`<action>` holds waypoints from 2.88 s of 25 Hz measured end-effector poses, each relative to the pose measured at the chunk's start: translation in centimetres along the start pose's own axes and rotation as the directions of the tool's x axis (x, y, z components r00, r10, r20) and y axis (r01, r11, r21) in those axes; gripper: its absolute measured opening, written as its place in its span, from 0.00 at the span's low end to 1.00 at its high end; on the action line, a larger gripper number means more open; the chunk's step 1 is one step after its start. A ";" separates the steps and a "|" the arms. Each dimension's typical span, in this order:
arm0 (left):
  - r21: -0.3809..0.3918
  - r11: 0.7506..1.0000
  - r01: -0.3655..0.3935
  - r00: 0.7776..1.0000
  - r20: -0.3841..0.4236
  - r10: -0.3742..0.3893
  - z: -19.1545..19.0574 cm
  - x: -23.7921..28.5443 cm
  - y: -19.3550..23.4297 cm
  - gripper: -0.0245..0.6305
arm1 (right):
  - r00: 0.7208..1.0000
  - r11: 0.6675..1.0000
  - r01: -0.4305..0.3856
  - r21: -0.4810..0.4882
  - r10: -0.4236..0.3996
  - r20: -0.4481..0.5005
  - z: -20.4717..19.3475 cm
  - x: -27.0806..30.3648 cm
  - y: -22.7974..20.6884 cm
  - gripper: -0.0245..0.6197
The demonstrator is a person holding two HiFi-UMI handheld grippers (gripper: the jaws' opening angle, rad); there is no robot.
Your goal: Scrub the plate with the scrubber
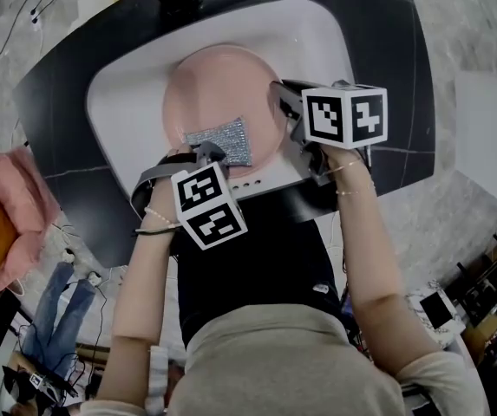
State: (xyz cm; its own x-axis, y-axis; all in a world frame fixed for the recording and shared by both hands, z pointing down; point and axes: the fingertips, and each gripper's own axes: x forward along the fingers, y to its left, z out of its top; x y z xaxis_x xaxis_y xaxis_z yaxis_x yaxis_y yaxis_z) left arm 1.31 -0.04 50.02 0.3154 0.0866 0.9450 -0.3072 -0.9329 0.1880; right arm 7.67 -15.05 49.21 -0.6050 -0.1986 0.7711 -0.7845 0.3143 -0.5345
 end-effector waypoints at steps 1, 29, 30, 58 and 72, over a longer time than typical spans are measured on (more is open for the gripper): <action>-0.017 1.000 0.012 1.000 0.026 -0.012 0.5 -0.2 -0.1 0.15 | 1.000 1.000 -0.001 -0.003 0.001 0.004 0.1 0.0 0.1 0.13; -0.240 0.962 -0.133 0.965 0.188 0.180 6.7 0.6 6.6 0.16 | 1.000 1.000 0.001 -0.011 -0.001 -0.001 -0.5 -0.7 -0.3 0.14; -0.245 0.958 -0.146 0.963 0.187 0.195 6.6 0.6 7.1 0.16 | 1.000 1.000 0.002 -0.013 -0.002 -0.003 -0.5 -0.7 -0.3 0.14; -0.254 0.943 -0.217 0.976 -0.056 0.210 -1.9 1.4 8.4 0.16 | 1.000 1.000 -0.025 0.013 0.025 -0.003 -0.4 -0.2 -0.5 0.14; -0.262 0.961 -0.093 0.996 -0.009 0.094 -1.5 0.7 3.3 0.15 | 1.000 1.000 -0.026 -0.003 0.026 0.011 0.2 -0.6 0.2 0.14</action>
State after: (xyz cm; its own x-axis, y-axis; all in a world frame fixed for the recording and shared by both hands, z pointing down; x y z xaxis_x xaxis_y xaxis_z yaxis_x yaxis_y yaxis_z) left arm -0.87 -2.50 51.68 0.2771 0.0014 0.9608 -0.5595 -0.8127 0.1625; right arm 7.88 -15.09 48.54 -0.6266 -0.2006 0.7531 -0.7682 0.3222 -0.5533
